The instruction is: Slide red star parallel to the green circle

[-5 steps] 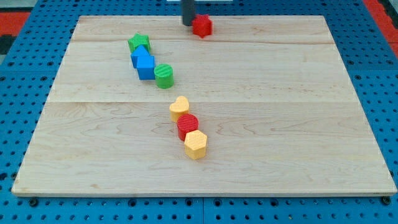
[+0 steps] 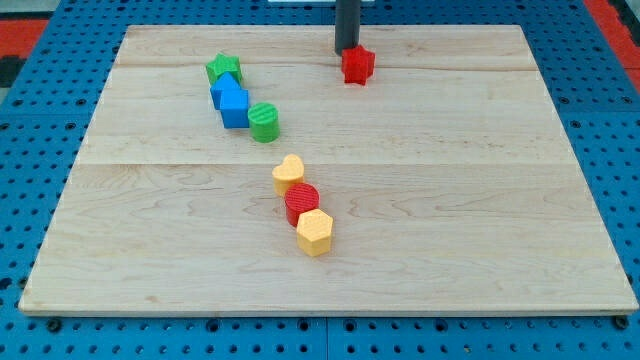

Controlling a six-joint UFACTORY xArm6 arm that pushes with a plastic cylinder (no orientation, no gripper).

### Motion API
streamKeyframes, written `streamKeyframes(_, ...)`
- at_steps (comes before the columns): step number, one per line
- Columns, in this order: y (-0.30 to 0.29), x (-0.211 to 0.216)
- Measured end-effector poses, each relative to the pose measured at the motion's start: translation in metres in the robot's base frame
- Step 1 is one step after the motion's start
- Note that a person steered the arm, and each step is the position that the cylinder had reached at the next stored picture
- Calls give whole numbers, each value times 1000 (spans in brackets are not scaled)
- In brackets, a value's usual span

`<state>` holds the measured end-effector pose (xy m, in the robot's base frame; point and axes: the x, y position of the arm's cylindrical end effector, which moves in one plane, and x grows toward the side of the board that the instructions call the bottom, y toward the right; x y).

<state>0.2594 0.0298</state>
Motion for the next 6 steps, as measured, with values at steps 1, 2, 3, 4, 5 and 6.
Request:
streamKeyframes(1,0,39)
streamKeyframes(2,24,10)
streamKeyframes(3,43,35)
streamKeyframes(4,-4,78)
streamKeyframes(5,12,95)
streamKeyframes(6,20,74)
